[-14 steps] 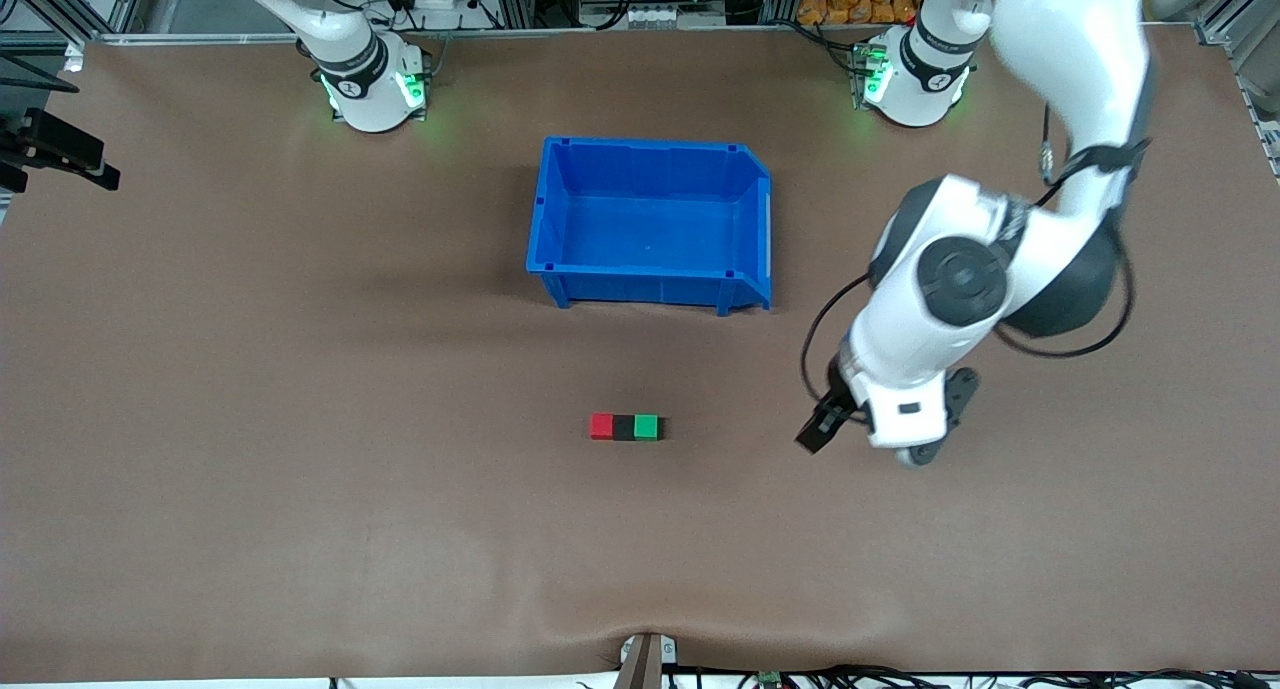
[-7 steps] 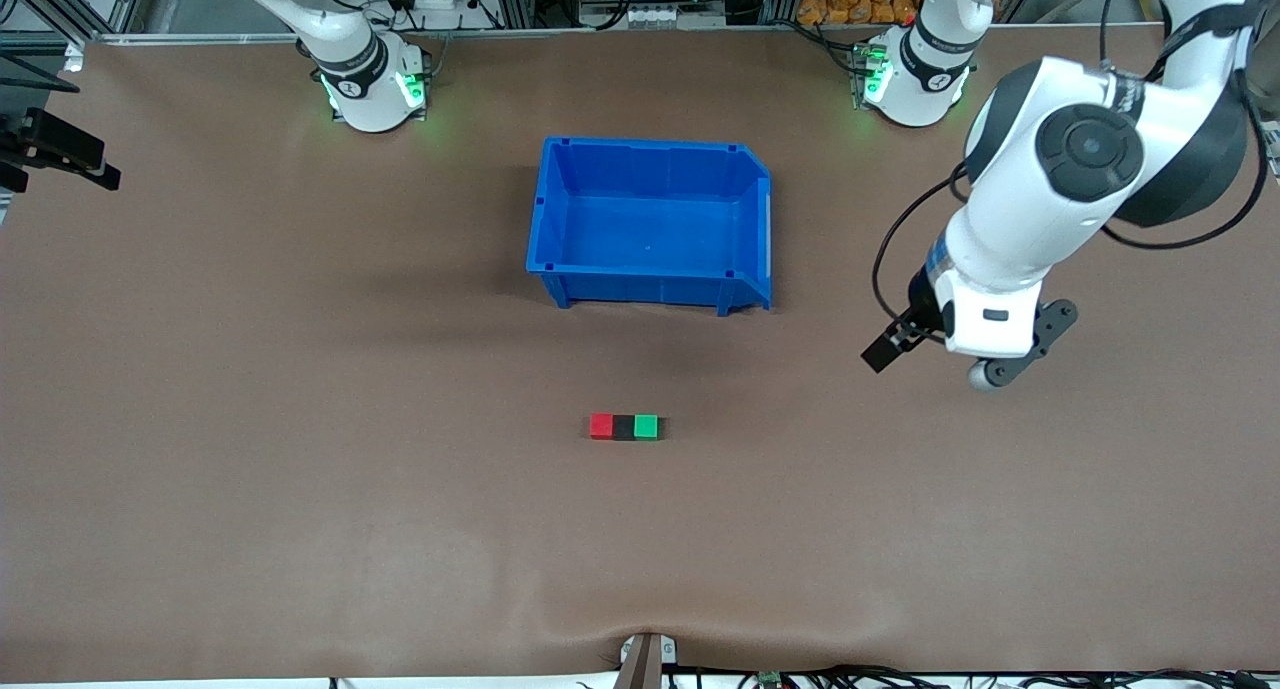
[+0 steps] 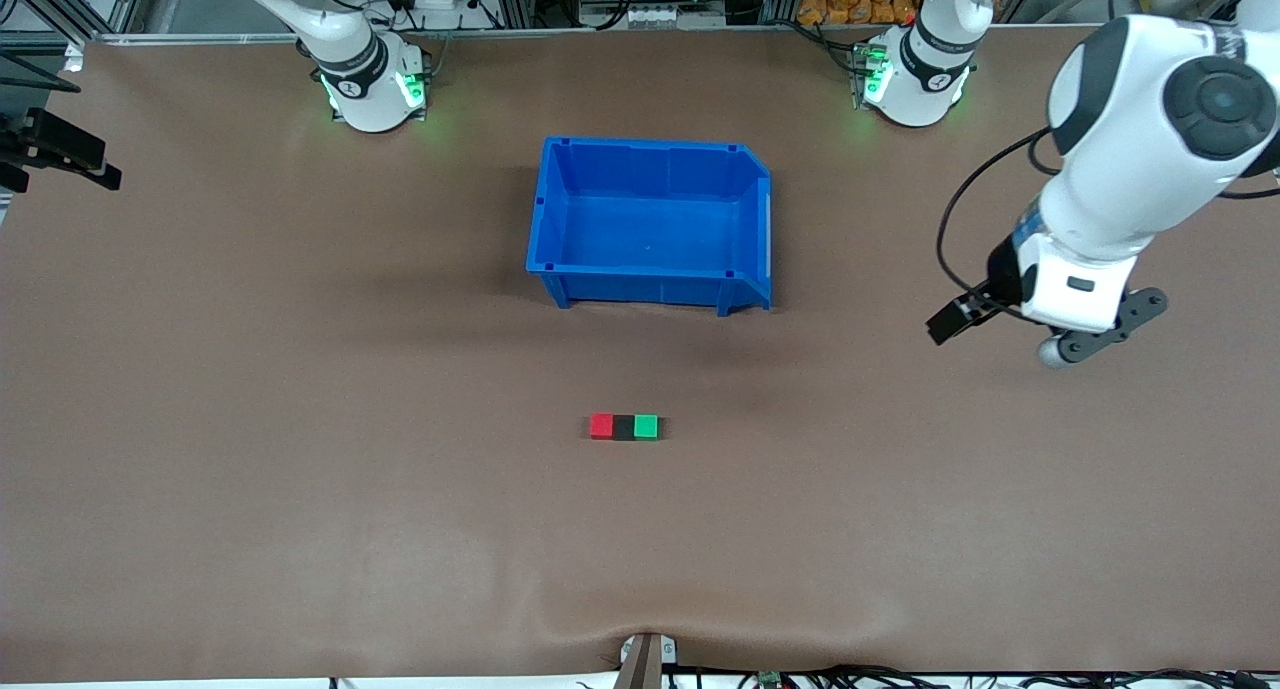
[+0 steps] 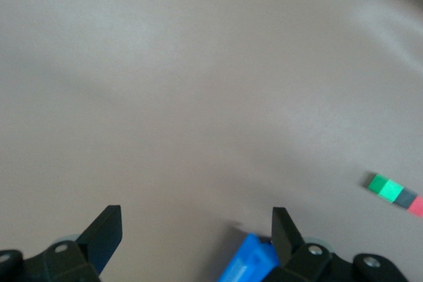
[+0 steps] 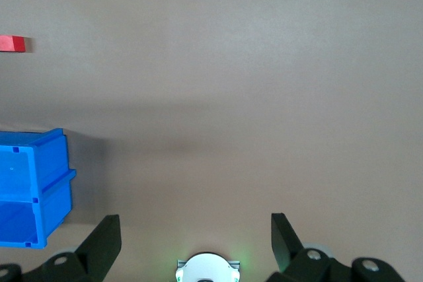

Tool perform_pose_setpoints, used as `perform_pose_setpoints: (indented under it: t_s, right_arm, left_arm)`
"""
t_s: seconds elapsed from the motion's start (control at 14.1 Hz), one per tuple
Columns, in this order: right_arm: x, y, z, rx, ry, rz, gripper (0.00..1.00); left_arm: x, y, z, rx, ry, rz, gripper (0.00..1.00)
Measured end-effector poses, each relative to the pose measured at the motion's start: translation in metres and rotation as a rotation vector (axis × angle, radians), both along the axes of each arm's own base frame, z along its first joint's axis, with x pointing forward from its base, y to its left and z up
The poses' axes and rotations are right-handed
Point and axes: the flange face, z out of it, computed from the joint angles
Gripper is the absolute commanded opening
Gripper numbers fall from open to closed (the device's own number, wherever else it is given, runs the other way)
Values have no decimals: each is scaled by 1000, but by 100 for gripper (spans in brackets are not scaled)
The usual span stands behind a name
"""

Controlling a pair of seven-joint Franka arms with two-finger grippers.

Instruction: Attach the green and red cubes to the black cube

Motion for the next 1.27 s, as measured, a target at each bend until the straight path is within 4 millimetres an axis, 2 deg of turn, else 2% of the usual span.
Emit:
perform_pose_setpoints:
  t_s: [0.28, 0.57, 0.92, 1.27]
  right_arm:
    - [0, 0, 0, 0, 0, 0, 100]
    - [0, 0, 0, 0, 0, 0, 100]
    - [0, 0, 0, 0, 0, 0, 100]
    - [0, 0, 0, 0, 0, 0, 100]
  left_arm:
    - [-7, 38, 16, 1, 33, -144, 100]
    - [-28, 64, 41, 11, 87, -368, 100]
    - [-50, 72, 75, 14, 96, -541, 100]
    - [-56, 78, 100, 10, 119, -550, 100]
